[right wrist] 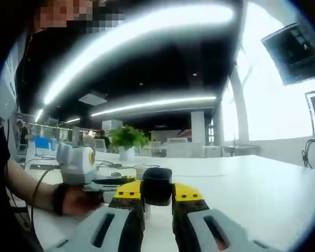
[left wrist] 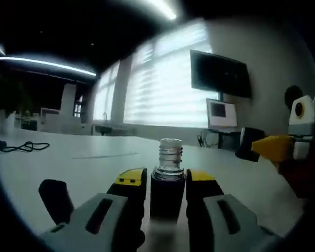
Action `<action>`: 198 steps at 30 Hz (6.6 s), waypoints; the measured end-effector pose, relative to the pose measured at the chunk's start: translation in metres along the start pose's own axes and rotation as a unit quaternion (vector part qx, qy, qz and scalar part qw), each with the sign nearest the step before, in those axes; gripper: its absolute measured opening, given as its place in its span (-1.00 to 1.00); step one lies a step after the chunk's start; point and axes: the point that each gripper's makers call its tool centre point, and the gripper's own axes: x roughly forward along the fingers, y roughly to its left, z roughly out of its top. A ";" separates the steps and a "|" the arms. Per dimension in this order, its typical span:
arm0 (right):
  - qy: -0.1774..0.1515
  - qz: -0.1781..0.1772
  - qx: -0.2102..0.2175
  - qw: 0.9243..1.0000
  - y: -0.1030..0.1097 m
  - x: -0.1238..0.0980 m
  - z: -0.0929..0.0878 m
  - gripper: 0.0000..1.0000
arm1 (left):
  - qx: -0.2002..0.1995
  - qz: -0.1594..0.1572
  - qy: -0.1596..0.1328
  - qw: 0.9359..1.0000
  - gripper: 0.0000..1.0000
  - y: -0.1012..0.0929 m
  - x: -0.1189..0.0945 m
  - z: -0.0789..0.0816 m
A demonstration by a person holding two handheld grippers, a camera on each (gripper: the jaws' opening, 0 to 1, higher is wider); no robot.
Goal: Pick up cosmetic bottle twist off cap place on table pick up cap screw tight cap place on table
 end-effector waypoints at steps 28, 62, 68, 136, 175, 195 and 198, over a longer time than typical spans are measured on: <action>0.100 -0.025 0.009 0.995 -0.028 0.030 -0.070 -0.74 | 0.015 0.050 0.033 0.998 -0.44 0.016 -0.139 0.002; 0.191 0.003 0.003 0.982 -0.011 0.028 -0.100 -0.62 | 0.029 0.010 0.010 0.999 -0.34 -0.001 -0.139 0.009; 0.140 0.035 0.008 0.990 -0.008 0.025 -0.080 -0.33 | 0.023 0.020 0.009 0.999 -0.28 0.004 -0.138 0.011; -0.004 0.122 0.019 0.992 -0.011 -0.012 -0.027 -0.42 | 0.001 -0.001 0.021 1.000 -0.20 -0.009 -0.057 0.001; 0.004 0.114 0.016 0.993 -0.018 -0.009 -0.034 -0.47 | 0.013 0.015 0.039 0.999 -0.63 0.005 0.001 -0.015; 0.007 0.106 0.010 0.994 -0.020 -0.008 -0.036 -0.48 | 0.005 -0.018 0.039 0.999 -0.72 -0.006 -0.002 -0.016; 0.009 0.104 0.006 0.994 -0.021 -0.008 -0.036 -0.50 | 0.006 -0.031 0.033 0.999 -0.72 -0.013 -0.005 -0.012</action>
